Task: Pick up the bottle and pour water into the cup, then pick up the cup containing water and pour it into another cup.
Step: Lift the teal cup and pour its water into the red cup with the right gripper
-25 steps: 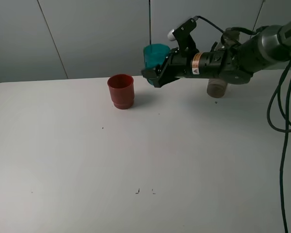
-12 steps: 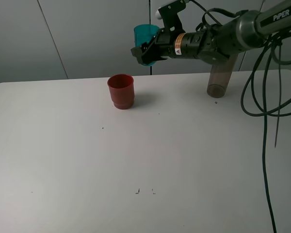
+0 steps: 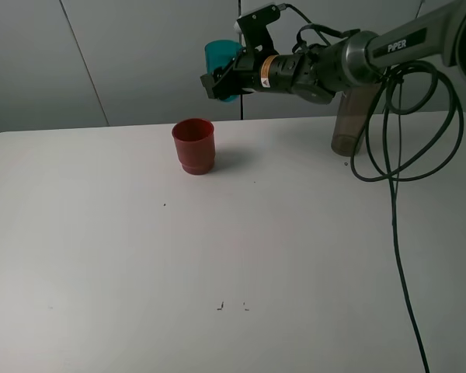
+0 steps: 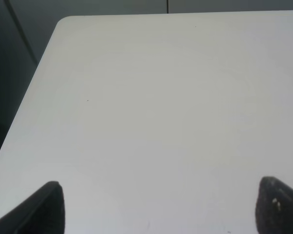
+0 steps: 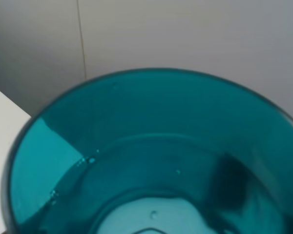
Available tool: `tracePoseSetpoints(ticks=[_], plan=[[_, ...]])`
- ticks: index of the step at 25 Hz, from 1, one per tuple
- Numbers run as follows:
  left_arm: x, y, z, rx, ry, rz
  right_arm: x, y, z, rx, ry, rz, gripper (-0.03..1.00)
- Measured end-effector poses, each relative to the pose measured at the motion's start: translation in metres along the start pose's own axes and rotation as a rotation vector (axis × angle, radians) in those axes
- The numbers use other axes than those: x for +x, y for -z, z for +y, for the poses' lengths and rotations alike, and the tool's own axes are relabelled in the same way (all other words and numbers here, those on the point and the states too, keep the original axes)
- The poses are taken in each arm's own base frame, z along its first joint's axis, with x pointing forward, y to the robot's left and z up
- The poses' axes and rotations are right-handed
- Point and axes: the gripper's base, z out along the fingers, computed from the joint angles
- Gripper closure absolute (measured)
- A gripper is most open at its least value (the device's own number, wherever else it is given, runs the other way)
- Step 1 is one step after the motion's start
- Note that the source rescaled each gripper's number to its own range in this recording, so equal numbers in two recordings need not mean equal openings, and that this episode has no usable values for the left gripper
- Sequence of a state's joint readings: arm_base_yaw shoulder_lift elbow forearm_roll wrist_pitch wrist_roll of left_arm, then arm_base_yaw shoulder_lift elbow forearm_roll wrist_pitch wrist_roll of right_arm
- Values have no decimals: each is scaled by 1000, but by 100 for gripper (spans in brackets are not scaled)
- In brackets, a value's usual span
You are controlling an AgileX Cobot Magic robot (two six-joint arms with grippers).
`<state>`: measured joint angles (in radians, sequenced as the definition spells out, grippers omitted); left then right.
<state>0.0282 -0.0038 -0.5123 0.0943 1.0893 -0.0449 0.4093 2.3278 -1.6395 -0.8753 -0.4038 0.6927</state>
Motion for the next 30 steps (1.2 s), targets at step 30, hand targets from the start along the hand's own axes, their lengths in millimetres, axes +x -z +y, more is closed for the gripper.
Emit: tracePoseSetpoints(ticks=[30], plan=[[0, 0, 0, 0, 0, 0, 10, -13, 8, -33, 428, 2, 90]])
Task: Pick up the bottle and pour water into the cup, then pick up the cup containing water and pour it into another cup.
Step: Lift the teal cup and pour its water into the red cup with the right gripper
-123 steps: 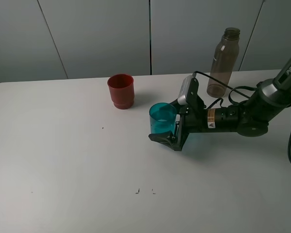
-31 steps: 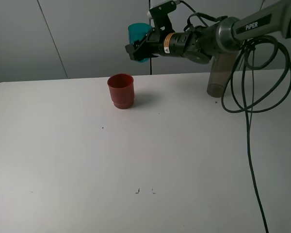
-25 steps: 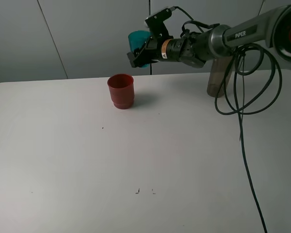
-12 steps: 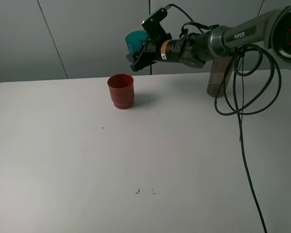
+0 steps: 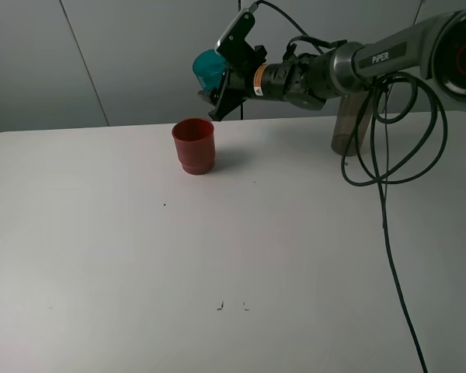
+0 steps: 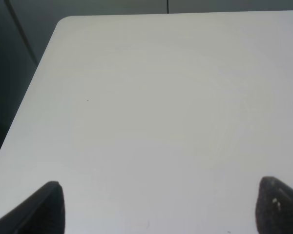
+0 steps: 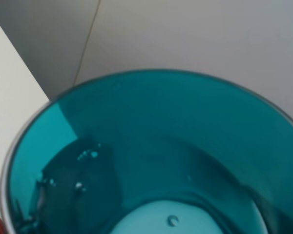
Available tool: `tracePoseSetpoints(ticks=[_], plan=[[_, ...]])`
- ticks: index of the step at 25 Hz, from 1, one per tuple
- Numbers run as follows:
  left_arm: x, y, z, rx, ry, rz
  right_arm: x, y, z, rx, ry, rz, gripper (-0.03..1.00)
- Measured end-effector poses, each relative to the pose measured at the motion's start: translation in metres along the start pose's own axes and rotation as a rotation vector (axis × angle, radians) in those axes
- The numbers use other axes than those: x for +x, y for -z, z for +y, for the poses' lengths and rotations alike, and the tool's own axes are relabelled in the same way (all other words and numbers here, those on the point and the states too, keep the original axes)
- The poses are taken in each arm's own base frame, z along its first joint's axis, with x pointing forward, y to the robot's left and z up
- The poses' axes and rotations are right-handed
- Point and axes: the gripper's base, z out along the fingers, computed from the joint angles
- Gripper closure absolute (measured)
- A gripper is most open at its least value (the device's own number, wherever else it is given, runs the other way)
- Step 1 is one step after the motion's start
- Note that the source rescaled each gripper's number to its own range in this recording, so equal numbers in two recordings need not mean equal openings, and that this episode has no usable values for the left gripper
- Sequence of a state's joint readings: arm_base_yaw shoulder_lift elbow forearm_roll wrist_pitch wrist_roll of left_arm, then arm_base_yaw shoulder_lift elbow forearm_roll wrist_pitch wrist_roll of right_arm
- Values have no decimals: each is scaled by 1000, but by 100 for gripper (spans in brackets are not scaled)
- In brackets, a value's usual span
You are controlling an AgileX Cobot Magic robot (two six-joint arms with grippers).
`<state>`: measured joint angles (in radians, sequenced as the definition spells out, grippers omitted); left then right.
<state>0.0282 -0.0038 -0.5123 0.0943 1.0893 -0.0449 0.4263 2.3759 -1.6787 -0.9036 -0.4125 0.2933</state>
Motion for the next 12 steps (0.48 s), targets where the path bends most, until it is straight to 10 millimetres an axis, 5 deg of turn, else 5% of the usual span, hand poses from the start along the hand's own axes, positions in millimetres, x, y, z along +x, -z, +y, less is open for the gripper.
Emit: tracePoseSetpoints(ticks=[12], plan=[[0, 0, 0, 0, 0, 0, -4, -2, 6, -11, 197, -7, 90]])
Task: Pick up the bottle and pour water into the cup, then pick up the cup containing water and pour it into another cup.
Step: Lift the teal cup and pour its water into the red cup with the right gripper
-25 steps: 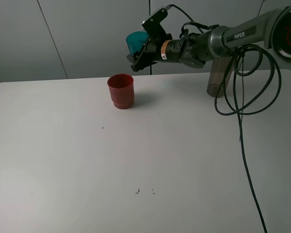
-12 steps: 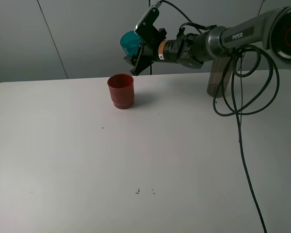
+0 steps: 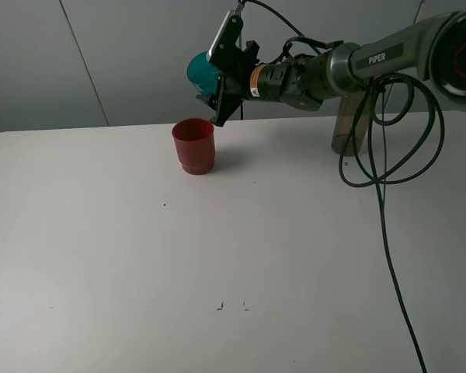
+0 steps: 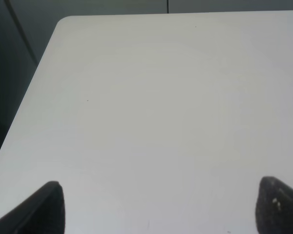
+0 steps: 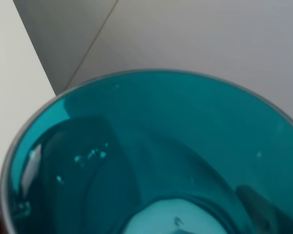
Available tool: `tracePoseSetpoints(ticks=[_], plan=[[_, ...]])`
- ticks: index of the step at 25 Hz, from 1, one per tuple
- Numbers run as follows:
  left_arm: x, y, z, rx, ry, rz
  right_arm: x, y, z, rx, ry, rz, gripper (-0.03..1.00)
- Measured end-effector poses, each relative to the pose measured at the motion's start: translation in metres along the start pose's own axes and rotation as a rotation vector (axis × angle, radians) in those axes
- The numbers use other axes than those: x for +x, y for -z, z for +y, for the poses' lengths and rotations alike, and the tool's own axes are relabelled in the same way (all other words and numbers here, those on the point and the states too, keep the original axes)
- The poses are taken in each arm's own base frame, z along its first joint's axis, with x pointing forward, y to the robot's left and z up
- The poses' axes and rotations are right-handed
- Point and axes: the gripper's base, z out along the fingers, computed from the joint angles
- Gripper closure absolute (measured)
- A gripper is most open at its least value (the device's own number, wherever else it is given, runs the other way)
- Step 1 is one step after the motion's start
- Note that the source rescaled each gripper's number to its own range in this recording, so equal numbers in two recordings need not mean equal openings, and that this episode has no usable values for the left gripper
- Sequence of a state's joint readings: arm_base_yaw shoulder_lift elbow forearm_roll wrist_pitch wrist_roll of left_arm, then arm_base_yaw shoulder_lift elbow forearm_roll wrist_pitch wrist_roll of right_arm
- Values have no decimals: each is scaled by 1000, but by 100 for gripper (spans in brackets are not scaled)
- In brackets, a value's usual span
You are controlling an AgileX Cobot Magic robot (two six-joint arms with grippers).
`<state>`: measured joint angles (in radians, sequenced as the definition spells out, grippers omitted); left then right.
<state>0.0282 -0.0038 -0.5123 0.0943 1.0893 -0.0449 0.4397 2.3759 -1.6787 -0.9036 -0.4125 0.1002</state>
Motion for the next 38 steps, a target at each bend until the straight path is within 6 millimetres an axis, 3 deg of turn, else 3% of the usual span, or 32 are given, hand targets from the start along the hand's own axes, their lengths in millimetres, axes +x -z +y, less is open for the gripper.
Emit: tracePoseSetpoints(ticks=[16, 38], plan=[[0, 0, 0, 0, 0, 0, -3, -2, 4, 0, 353, 18, 90], [0, 0, 0, 0, 0, 0, 1, -2, 4, -4, 494, 64, 90]])
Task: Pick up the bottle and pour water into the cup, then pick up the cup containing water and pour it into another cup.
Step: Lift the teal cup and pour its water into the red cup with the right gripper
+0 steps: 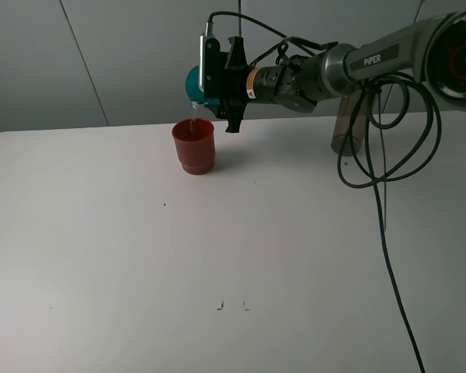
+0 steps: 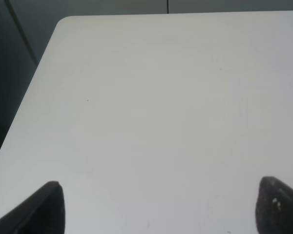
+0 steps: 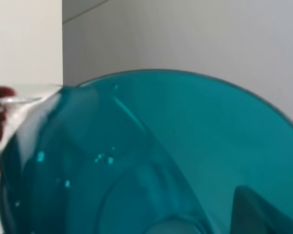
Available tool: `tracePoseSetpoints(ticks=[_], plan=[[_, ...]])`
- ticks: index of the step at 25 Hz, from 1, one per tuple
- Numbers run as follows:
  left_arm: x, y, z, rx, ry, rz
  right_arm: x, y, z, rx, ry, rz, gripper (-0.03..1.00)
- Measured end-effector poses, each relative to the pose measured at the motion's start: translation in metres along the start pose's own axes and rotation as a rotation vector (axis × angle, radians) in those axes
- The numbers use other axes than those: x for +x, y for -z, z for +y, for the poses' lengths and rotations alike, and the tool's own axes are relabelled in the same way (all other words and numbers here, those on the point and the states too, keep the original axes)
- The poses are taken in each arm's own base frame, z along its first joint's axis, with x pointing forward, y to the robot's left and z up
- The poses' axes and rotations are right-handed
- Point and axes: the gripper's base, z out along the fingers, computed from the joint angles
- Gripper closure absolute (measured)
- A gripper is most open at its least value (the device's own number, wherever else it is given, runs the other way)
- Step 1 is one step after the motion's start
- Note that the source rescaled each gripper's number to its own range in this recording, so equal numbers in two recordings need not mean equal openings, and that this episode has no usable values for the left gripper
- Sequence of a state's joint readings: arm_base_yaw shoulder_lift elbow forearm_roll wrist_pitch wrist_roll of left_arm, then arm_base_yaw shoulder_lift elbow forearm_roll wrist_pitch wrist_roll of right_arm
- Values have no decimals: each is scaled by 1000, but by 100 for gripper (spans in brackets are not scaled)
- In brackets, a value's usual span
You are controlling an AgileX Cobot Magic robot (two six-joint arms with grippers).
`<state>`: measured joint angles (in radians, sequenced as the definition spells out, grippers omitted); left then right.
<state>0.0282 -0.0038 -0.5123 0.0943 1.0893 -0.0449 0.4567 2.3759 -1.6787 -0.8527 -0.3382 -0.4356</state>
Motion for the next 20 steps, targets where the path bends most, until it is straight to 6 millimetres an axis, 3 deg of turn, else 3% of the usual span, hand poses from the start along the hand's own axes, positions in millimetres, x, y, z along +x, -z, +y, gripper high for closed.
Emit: tracePoseSetpoints(ticks=[20], plan=[[0, 0, 0, 0, 0, 0, -2, 0, -1, 8, 173, -15, 90]])
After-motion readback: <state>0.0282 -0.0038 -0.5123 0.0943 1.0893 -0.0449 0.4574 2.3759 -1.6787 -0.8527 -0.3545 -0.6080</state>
